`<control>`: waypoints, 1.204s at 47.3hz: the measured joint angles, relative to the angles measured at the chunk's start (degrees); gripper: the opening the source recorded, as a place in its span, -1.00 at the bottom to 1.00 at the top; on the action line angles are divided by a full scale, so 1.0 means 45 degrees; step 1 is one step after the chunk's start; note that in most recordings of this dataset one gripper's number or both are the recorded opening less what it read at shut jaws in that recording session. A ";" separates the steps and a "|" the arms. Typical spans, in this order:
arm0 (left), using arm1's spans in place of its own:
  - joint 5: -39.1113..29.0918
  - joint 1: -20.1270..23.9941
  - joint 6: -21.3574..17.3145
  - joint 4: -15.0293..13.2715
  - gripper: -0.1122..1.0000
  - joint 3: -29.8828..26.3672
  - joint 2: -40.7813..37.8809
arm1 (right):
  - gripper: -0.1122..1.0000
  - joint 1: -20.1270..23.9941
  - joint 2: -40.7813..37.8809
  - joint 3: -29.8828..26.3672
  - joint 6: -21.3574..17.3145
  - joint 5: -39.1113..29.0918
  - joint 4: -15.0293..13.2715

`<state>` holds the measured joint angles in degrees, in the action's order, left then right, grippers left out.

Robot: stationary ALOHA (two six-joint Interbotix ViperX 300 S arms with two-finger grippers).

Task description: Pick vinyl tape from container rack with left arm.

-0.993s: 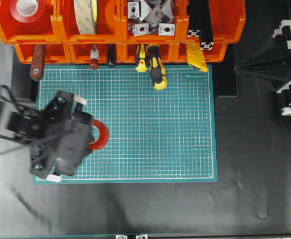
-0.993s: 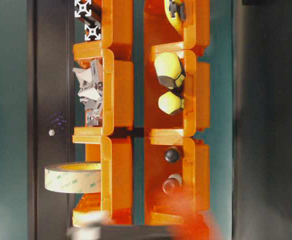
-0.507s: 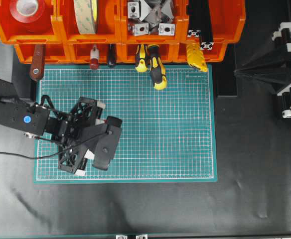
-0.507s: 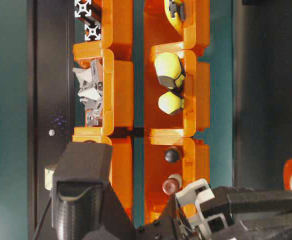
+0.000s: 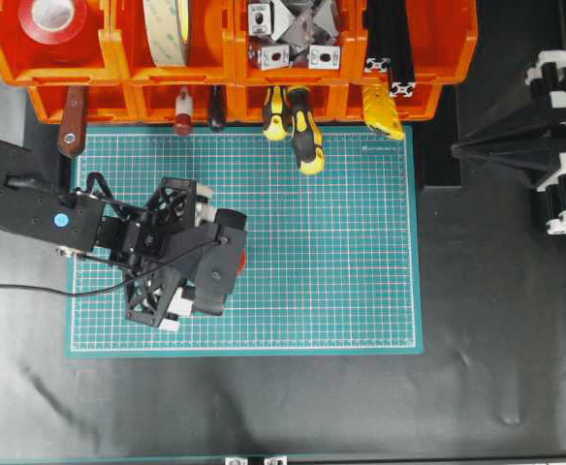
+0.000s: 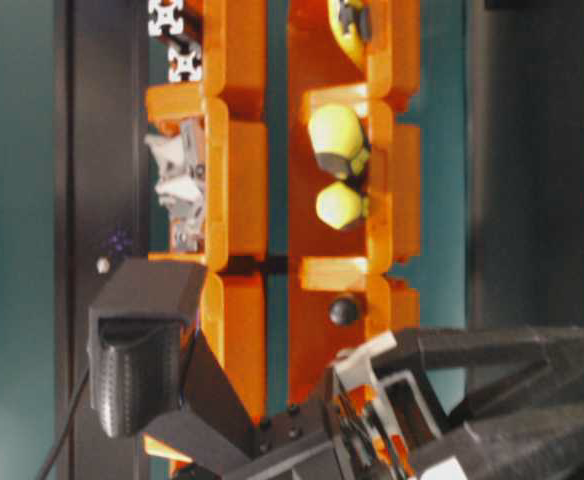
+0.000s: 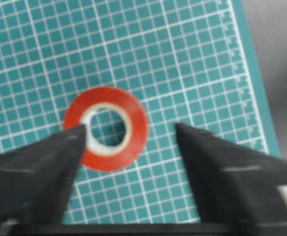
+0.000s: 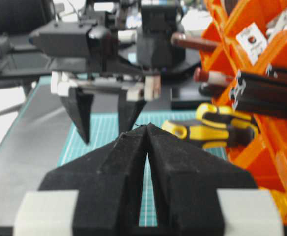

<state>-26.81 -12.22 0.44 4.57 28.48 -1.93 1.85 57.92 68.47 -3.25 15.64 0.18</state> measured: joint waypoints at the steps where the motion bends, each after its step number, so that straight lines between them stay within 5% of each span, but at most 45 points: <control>1: 0.0020 0.0000 0.0039 0.0000 0.72 -0.0020 0.0000 | -0.78 0.0000 -0.0020 -0.0020 0.0000 -0.0078 0.0000; 13: 0.0762 0.0000 0.0957 0.0000 0.78 -0.0098 0.0449 | -0.78 0.0000 0.0078 0.0000 0.0000 -0.0234 0.0000; 29: 0.0859 -0.1113 0.2715 0.0000 0.76 0.1016 0.4004 | -0.78 0.0000 0.0176 0.0000 -0.0039 -0.0469 0.0039; 57: 0.1055 -0.1094 0.2383 0.0000 0.63 0.5156 1.2988 | -0.78 0.0000 0.0195 0.0000 -0.0020 -0.0488 0.0059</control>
<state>-22.06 -17.14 11.16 4.57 51.68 56.51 1.85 58.80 68.47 -3.34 13.45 0.44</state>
